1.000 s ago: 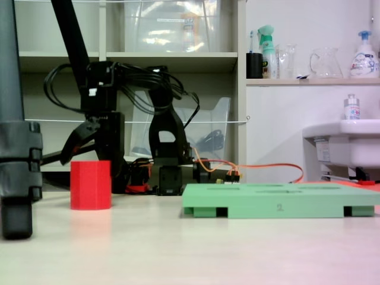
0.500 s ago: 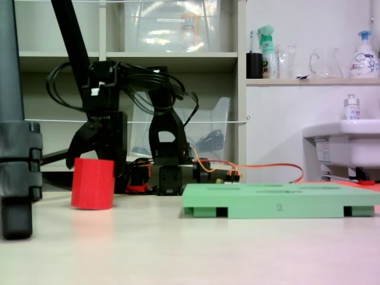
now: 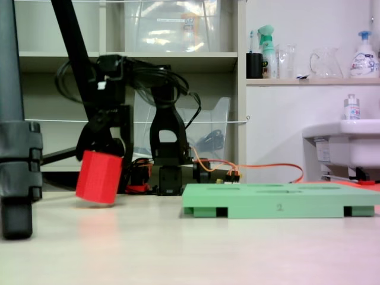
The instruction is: Put the octagonal pillar block into the corresponding hole
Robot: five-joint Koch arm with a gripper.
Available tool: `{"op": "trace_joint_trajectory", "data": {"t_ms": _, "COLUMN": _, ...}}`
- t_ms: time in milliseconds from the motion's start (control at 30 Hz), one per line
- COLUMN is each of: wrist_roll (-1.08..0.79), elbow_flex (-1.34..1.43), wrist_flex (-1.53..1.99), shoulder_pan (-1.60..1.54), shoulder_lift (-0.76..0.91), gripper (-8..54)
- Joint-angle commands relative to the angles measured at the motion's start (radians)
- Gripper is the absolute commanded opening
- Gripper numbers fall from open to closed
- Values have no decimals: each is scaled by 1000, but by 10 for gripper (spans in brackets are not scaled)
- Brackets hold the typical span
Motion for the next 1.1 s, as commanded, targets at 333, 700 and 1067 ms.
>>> {"op": "trace_joint_trajectory", "data": {"t_ms": 333, "wrist_roll": 462, "elbow_flex": -21, "wrist_flex": 112, "shoulder_pan": -591, "shoulder_lift": 391, "gripper": 168}}
{"op": "trace_joint_trajectory", "data": {"t_ms": 700, "wrist_roll": 1131, "elbow_flex": -545, "wrist_flex": 75, "shoulder_pan": -1112, "shoulder_lift": -51, "gripper": 169}}
{"op": "trace_joint_trajectory", "data": {"t_ms": 1067, "wrist_roll": 1186, "elbow_flex": -756, "wrist_flex": -58, "shoulder_pan": -1189, "shoulder_lift": -291, "gripper": 170}}
